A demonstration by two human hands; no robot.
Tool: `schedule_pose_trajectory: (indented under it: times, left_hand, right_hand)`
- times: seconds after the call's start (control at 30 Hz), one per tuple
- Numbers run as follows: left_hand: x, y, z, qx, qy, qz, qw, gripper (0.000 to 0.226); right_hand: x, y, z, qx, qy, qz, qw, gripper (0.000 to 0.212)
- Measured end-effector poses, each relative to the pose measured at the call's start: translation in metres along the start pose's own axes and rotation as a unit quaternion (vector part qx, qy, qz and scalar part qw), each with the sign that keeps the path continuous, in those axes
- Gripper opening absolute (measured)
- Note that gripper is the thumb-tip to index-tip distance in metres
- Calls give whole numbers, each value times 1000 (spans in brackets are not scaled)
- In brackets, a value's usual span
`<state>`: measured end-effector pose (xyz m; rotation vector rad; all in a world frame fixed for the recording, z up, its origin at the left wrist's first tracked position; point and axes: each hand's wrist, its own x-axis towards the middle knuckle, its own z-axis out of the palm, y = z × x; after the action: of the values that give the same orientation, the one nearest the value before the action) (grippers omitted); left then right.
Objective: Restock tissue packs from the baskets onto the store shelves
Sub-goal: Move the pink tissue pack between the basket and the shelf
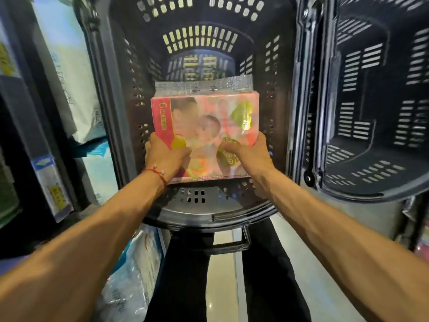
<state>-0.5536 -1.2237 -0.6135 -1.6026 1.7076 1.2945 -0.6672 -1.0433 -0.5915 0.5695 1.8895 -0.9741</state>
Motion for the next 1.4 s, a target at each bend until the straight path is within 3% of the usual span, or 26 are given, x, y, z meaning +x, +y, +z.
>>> schedule_pose_trajectory:
  times: [0.13,0.27,0.37,0.47,0.67,0.8,0.93,1.07,1.2,1.4]
  left_hand:
    - [-39,6,-23,-42,24,-6,999,90]
    - [-78,11,-47,-103,57,8,993,74]
    - [-105,9,-63,-143,75,16,987,90]
    - [-162,39,-83,-188,75,38,979,78]
    - [-260,73,-94,-276,66,58,957,61]
    - [-321,86,-93,-336,41,51,940,72]
    - [-379,100,-80,-412,65,37,908,81]
    - [-434,115,-59,-480,57,16,875,90]
    - [-484,118,-36,-562,68,14,824,47]
    - [-528,82,-2,-634,87,61,766,79]
  right_hand:
    - [-27,-8,-14,-35,-7,-29,999,124]
    - [-68,-30,-39,-99,-4,-62,993,107]
    - [-111,-50,-58,-125,37,-91,987,94]
    - [-151,-66,-80,-122,59,-115,984,97]
    - [-222,-87,-136,-100,27,-149,983,101]
    - [-255,-104,-178,-107,6,-178,978,102]
    - [-273,-128,-226,-122,-50,-211,968,104]
    - [-302,-150,-260,-101,-97,-253,957,69]
    - [-323,-161,-286,-119,-141,-296,937,63]
    - [-354,-163,-307,-176,-224,-362,888,41]
